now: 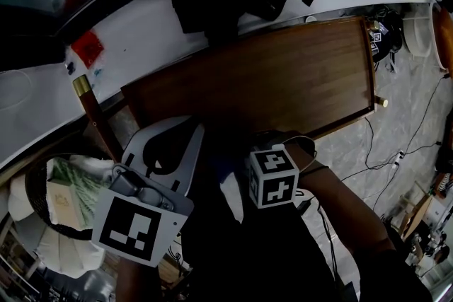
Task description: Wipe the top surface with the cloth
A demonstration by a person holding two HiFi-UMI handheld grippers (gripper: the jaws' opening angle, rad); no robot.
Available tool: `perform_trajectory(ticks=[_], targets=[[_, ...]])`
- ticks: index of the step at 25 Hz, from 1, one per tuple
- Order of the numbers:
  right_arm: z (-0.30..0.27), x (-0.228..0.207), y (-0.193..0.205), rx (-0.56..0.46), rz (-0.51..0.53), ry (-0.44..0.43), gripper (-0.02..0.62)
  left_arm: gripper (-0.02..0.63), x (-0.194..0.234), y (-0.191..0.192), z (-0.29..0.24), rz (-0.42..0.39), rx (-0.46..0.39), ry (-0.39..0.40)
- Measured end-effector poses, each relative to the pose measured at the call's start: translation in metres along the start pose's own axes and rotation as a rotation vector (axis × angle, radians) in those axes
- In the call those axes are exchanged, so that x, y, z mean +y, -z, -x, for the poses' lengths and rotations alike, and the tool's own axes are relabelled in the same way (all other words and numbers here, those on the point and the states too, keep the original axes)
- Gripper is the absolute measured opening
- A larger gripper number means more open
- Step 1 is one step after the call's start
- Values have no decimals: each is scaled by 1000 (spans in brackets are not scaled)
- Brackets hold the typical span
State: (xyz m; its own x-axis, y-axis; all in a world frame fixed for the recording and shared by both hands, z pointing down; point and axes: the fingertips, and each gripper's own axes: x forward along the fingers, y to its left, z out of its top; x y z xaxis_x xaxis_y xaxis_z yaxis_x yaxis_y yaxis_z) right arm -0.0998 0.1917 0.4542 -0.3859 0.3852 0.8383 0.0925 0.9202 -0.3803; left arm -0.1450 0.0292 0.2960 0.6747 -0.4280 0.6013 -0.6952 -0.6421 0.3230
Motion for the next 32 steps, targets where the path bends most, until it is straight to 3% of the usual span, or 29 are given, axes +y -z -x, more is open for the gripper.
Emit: perform_trajectory(ticks=[2, 4, 8, 11, 21, 32], targets=[[22, -14, -17, -105, -50, 53, 98, 11, 1, 1, 0, 23, 0, -3], [50, -40, -32, -173, -42, 175, 98, 11, 4, 1, 0, 54, -5, -6], [101, -103, -49, -224, 8, 467, 98, 11, 13, -4, 0, 69, -25, -24], [119, -137, -53, -207, 48, 589, 98, 11, 15, -6, -2, 74, -29, -28], [104, -203, -28, -108, 89, 665, 98, 11, 13, -4, -11, 72, -14, -21], [86, -209, -22, -16, 58, 560, 98, 11, 9, -2, -19, 70, -7, -1]])
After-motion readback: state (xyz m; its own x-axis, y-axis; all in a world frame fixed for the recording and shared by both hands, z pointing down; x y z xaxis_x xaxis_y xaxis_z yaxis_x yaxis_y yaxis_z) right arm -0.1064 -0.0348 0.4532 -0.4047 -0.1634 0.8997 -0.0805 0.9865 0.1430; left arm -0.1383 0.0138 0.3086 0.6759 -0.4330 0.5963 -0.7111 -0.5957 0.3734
